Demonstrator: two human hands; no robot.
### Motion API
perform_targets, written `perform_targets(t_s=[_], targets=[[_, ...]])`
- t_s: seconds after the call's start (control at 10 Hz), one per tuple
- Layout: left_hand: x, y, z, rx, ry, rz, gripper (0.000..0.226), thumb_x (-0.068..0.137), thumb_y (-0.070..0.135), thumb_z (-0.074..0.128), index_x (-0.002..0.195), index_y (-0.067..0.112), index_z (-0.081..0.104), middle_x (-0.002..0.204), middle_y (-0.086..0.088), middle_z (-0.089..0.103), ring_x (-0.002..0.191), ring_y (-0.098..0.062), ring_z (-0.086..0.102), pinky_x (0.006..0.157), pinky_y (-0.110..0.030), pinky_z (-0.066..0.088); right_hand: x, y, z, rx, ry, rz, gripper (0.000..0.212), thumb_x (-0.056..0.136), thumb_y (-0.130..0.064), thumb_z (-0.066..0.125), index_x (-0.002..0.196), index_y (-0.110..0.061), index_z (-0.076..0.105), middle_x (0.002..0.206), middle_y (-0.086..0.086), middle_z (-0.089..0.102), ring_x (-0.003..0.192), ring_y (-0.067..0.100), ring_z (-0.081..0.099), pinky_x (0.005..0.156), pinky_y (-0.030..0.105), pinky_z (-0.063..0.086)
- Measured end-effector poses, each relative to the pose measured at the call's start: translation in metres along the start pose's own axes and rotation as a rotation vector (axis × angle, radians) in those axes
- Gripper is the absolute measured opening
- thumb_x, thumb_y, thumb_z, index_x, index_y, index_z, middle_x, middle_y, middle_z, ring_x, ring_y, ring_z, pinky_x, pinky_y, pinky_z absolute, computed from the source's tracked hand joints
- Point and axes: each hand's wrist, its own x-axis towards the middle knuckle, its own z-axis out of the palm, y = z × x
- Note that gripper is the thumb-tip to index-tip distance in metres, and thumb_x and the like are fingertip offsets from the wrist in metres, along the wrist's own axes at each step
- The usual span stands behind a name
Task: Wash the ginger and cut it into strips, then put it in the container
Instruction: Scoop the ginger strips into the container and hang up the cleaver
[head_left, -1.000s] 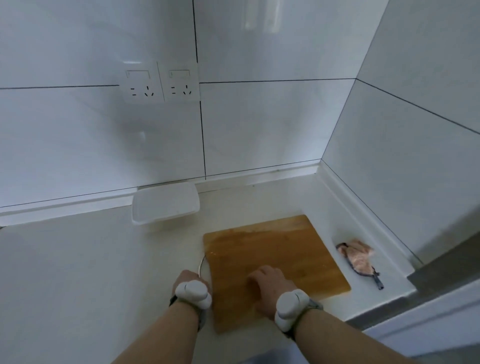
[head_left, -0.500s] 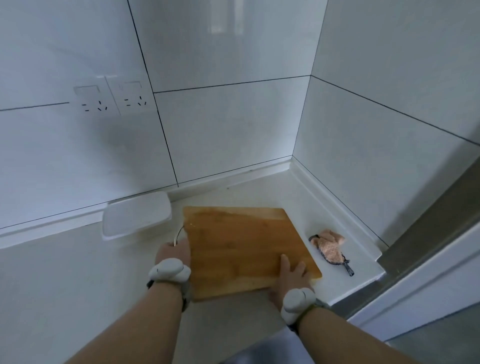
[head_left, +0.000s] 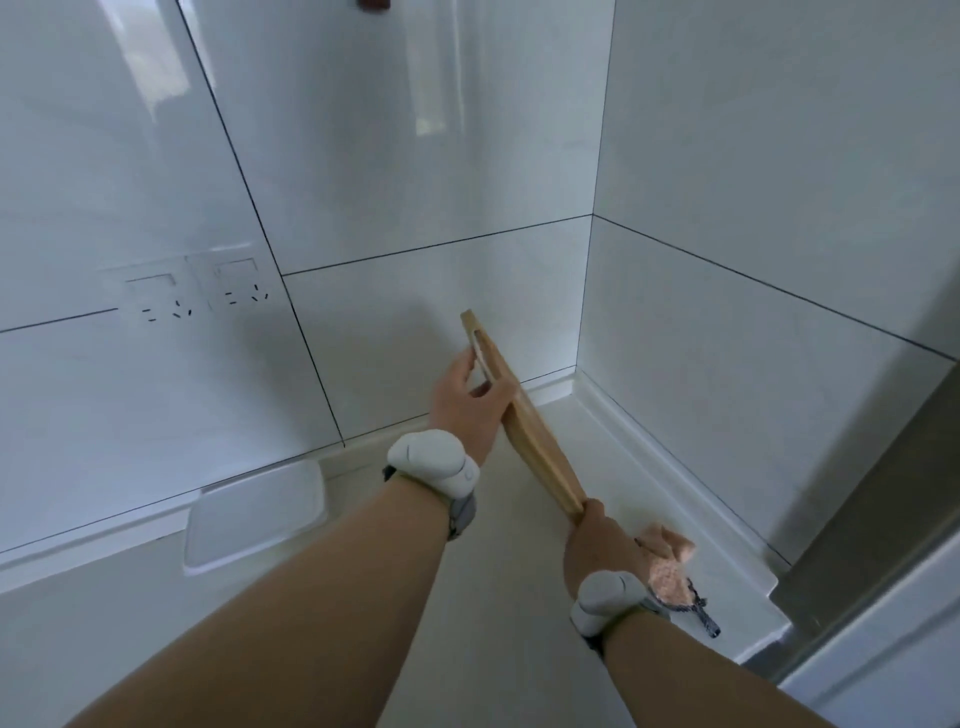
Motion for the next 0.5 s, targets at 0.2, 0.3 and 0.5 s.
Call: perform_targets(t_s=[0.2, 0.3, 0.5], targets=[[0.041, 0.027, 0.079, -0.07, -0.131, -0.121, 0.037, 0.09, 0.023, 0.06, 0.124, 0.031, 0.047, 0.111, 0.007, 0.058, 0.077, -0.016, 0.063, 0.075, -0.045, 0.059, 0.065, 0.037, -0.02, 0.184, 0.039, 0.0, 0.028, 0.103, -0.024, 0.03, 0.118, -0.018, 0.052, 0.092, -0.001, 0.061, 0.076, 0.017, 0.057, 0.072, 0.029, 0.042], [0.063, 0.034, 0.114, 0.02, -0.143, -0.105, 0.059, 0.089, 0.029, 0.061, 0.142, 0.026, 0.036, 0.098, 0.014, 0.057, 0.081, -0.021, 0.063, 0.075, -0.044, 0.059, 0.084, 0.046, -0.037, 0.317, -0.012, -0.017, 0.026, 0.101, -0.016, 0.038, 0.122, -0.007, 0.052, 0.114, 0.012, 0.063, 0.103, 0.028, 0.061, 0.077, 0.031, 0.042], [0.115, 0.031, 0.174, 0.142, -0.121, -0.092, 0.089, 0.062, 0.048, 0.06, 0.144, 0.033, 0.029, 0.113, 0.002, 0.056, 0.099, -0.035, 0.063, 0.084, -0.052, 0.054, 0.295, 0.134, 0.122, 0.165, 0.112, 0.01, 0.028, 0.08, -0.057, 0.036, 0.089, -0.038, 0.054, 0.061, -0.017, 0.051, 0.049, 0.009, 0.049, 0.062, 0.037, 0.055]])
